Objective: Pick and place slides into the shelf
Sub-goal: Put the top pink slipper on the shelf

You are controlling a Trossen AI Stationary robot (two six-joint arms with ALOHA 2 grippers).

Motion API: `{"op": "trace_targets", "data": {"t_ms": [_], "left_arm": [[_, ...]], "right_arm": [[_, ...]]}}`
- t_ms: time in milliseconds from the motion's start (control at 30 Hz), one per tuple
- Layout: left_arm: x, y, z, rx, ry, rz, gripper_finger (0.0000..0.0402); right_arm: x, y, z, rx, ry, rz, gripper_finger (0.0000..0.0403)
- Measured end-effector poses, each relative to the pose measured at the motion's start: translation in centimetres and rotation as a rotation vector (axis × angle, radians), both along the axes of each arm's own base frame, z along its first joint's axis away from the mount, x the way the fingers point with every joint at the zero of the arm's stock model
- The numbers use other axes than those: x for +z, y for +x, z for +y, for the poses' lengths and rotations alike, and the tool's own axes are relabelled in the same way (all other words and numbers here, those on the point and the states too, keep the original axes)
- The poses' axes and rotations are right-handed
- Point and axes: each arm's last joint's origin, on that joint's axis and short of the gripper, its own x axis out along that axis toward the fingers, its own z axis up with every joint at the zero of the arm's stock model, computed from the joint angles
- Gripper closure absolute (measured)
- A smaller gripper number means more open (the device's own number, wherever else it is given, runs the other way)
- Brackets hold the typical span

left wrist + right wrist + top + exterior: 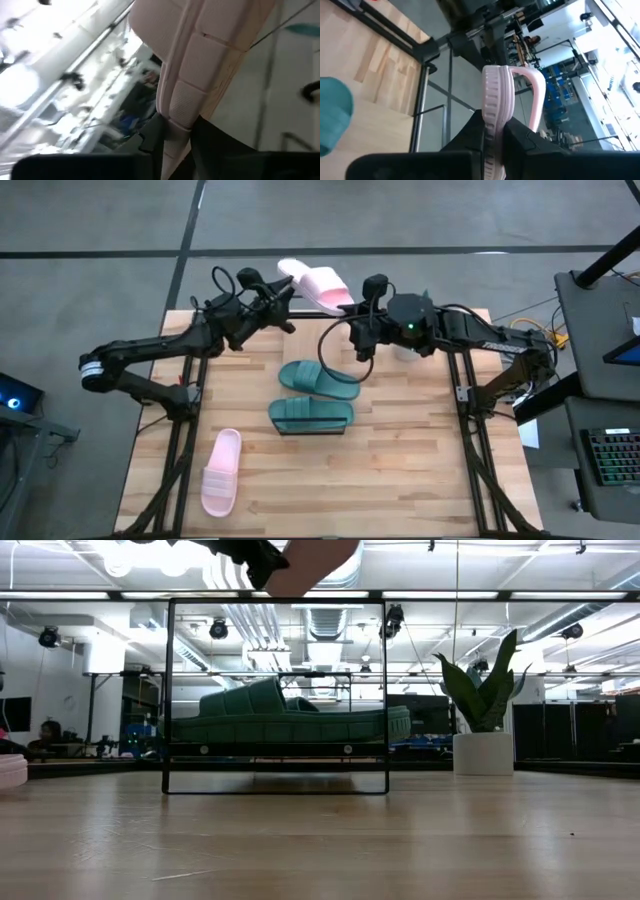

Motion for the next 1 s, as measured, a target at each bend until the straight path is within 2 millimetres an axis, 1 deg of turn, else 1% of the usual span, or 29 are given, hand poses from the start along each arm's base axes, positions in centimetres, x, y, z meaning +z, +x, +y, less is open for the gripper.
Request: {"op": "trace_targets", "data": {"t_ms": [100, 167, 300, 467, 567, 667, 733, 833, 1000], "left_arm": [[0.2, -1.1, -0.6, -0.141, -0.074, 0.017, 0.0315], [0.7, -2.2, -1.2, -0.213, -0.115, 0.013, 0.03], [1.8, -4.6, -2.3, -0.317, -0.119, -0.015, 0.0279], [2.8, -7.3, -3.6, -0.464, -0.121, -0.046, 0.027], [3.2, -8.5, -4.2, -0.535, -0.096, -0.042, 0.027], [2.8, -8.9, -4.3, -0.527, -0.078, 0.016, 0.027], [2.3, -8.7, -4.2, -0.533, -0.073, 0.05, 0.027], [2.0, -8.3, -4.3, -0.567, -0.073, 0.077, 0.027], [1.2, -7.1, -3.8, -0.552, -0.071, 0.128, 0.0269]], "right_arm": [[-0.1, -0.3, 0.1, 0.005, 0.001, 0.024, 0.0379], [0.0, -0.5, 0.1, 0.016, 0.006, 0.032, 0.0379], [-0.2, -0.6, 0.1, 0.053, -0.016, 0.067, 0.0379], [-0.8, -0.9, 0.1, 0.174, -0.055, 0.178, 0.0382], [-1.2, -0.9, 0.1, 0.359, -0.026, 0.218, 0.0382], [-1.6, -1.0, 0.0, 0.526, 0.019, 0.236, 0.0382], [-1.5, -1.2, 0.0, 0.586, 0.03, 0.229, 0.0383], [-1.3, -1.2, 0.1, 0.619, 0.024, 0.213, 0.0383], [-1.3, -1.2, 0.1, 0.671, 0.021, 0.215, 0.0383]]}}
